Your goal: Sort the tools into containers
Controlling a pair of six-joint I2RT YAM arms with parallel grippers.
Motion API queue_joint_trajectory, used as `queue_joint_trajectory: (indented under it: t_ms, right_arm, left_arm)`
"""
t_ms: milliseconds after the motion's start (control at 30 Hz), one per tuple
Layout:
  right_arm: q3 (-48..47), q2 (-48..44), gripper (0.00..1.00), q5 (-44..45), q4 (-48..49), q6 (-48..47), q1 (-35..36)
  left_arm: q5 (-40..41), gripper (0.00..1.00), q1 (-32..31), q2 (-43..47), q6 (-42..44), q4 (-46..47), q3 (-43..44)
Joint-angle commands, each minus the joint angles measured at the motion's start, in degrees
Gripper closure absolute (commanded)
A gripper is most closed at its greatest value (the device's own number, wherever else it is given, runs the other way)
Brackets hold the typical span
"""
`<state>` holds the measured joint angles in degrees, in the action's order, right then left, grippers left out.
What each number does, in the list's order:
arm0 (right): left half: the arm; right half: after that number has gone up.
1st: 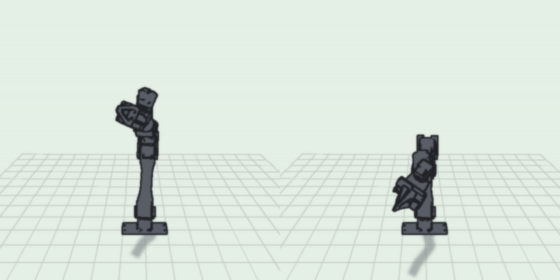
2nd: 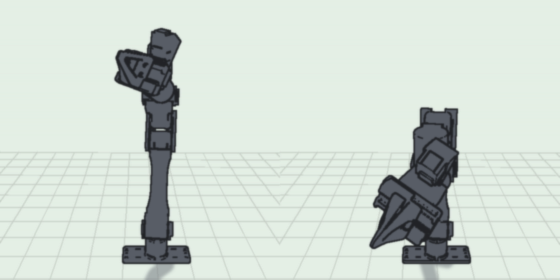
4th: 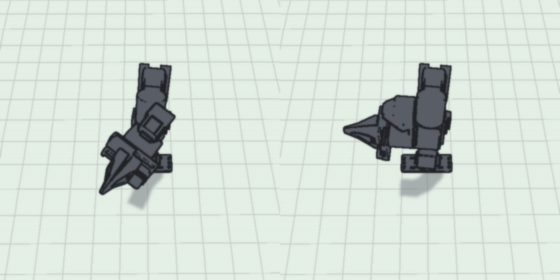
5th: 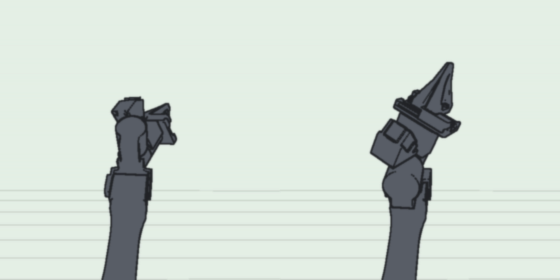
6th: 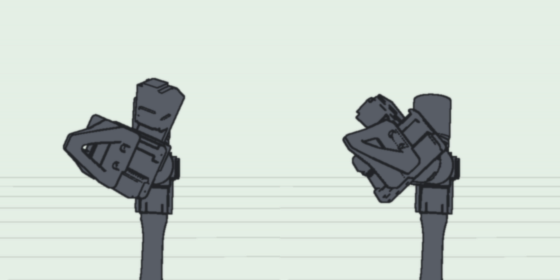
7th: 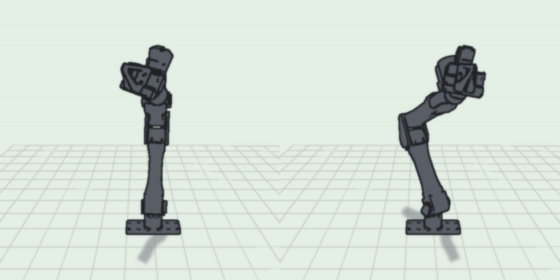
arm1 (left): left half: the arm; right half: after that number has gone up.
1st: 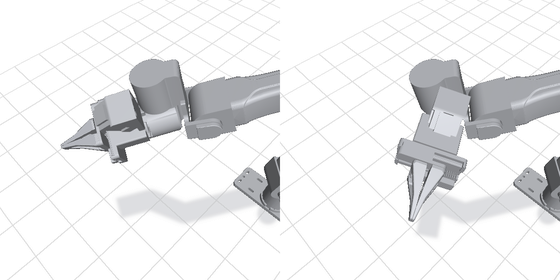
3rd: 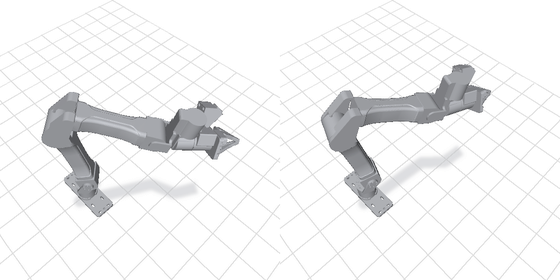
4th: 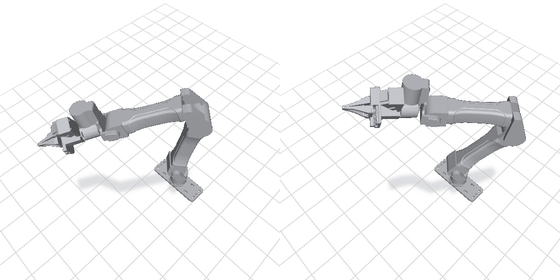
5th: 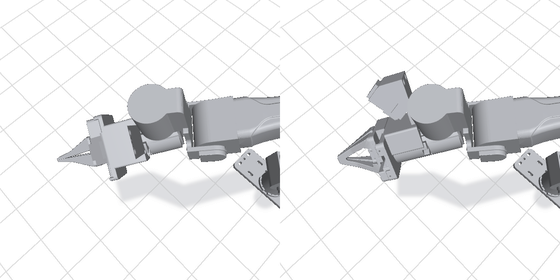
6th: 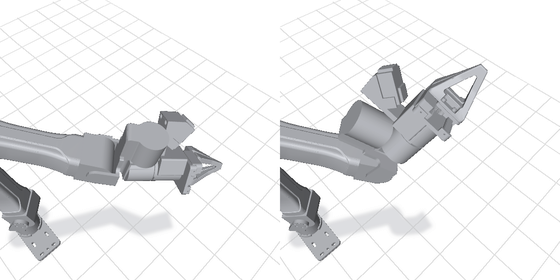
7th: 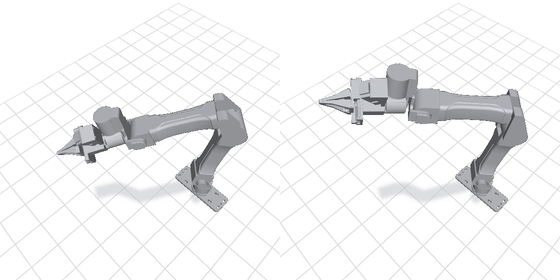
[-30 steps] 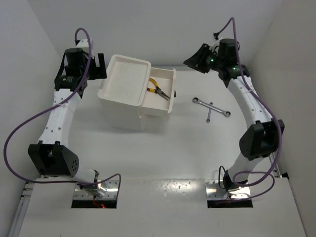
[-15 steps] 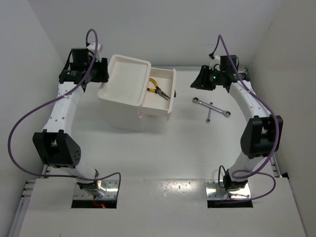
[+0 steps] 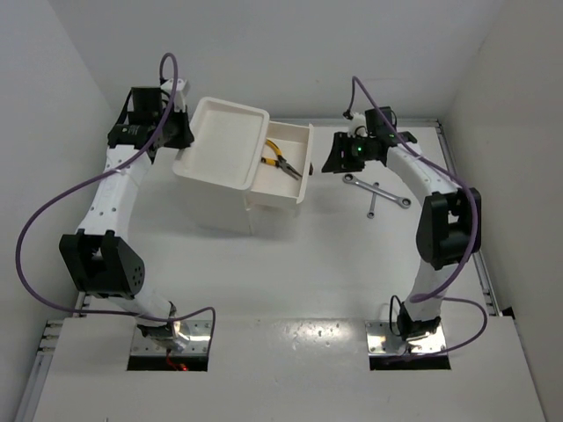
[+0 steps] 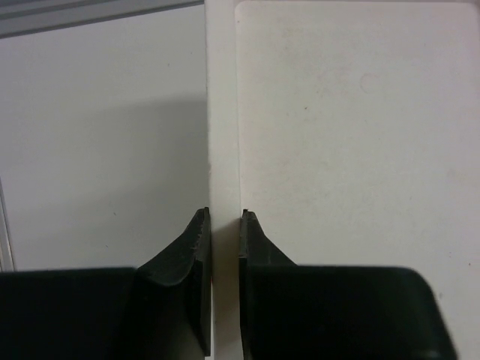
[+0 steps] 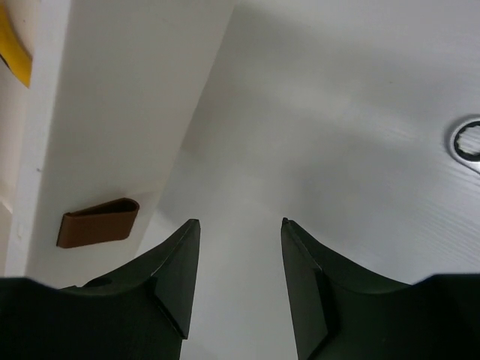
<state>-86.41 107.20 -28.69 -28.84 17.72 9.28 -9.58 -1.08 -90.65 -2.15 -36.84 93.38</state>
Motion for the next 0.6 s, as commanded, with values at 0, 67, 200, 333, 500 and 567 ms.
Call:
queue_joint_trajectory:
  t_ms: [0, 67, 200, 333, 500, 567]
  right_arm:
    - [-3.2, 0.0, 0.52, -1.4, 2.2, -1.5, 2.2]
    - [-4.5, 0.6, 0.52, -1.4, 2.8, -1.5, 3.1]
    - [-5.7, 1.8, 0.52, -0.8, 2.8, -1.5, 5.4]
    - [-6.8, 1.8, 0.52, -0.8, 2.8, -1.5, 6.5]
    - [-8.3, 2.3, 0.52, -1.5, 3.4, -1.5, 8.4]
    - [-9.1, 2.3, 0.52, -2.0, 3.4, -1.5, 9.9]
  left_arm:
    - [0.4, 1.0, 0.4, -0.5, 1.8, -1.6, 1.2]
    - [1.0, 1.0, -0.2, -0.5, 1.8, -1.6, 0.7]
    - [1.5, 1.0, -0.9, 0.0, 1.8, -1.6, 0.0]
    - [2.0, 1.0, -1.4, 0.0, 1.3, -1.6, -1.0]
    - [2.0, 1.0, -2.0, 1.1, 0.8, -1.6, -1.5]
    - [2.6, 1.0, -2.5, 1.1, 0.7, -1.6, -1.5]
